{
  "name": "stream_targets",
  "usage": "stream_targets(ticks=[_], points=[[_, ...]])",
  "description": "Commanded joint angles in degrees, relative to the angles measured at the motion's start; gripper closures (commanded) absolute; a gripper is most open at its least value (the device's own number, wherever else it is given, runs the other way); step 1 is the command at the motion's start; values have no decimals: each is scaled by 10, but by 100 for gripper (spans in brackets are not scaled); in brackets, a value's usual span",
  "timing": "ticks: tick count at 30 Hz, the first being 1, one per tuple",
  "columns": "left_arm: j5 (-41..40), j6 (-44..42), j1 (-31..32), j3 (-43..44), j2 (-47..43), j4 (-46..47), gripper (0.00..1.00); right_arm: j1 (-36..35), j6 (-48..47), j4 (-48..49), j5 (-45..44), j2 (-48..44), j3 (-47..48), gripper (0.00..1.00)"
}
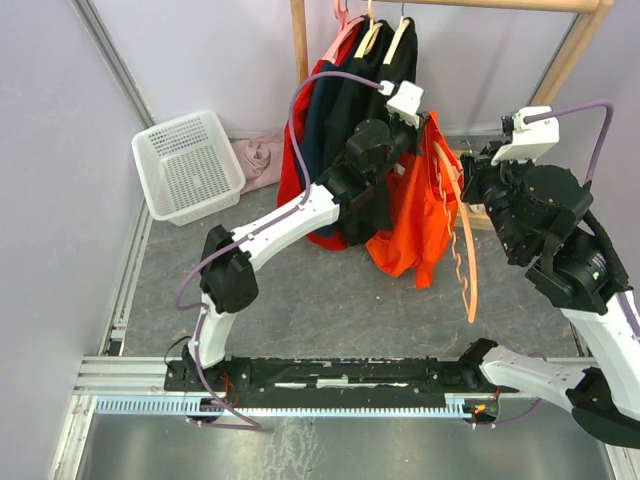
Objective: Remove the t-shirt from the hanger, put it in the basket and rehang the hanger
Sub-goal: Remove the T-shirt from the clothesline.
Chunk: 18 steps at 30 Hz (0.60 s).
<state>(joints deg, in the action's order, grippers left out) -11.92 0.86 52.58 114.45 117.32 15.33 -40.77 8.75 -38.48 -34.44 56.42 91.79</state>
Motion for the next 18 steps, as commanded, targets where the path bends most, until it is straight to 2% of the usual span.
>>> stream_targets(ticks=[1,14,18], points=[[-1,42,-25,55,36,-23,97,0,4,17,3,-13,30,99],[31,74,-43,43,79,-27,97,0,1,17,6,-43,34,99],[50,93,-40,-1,65,-15,97,-1,-16,36,0,-49,33,99]])
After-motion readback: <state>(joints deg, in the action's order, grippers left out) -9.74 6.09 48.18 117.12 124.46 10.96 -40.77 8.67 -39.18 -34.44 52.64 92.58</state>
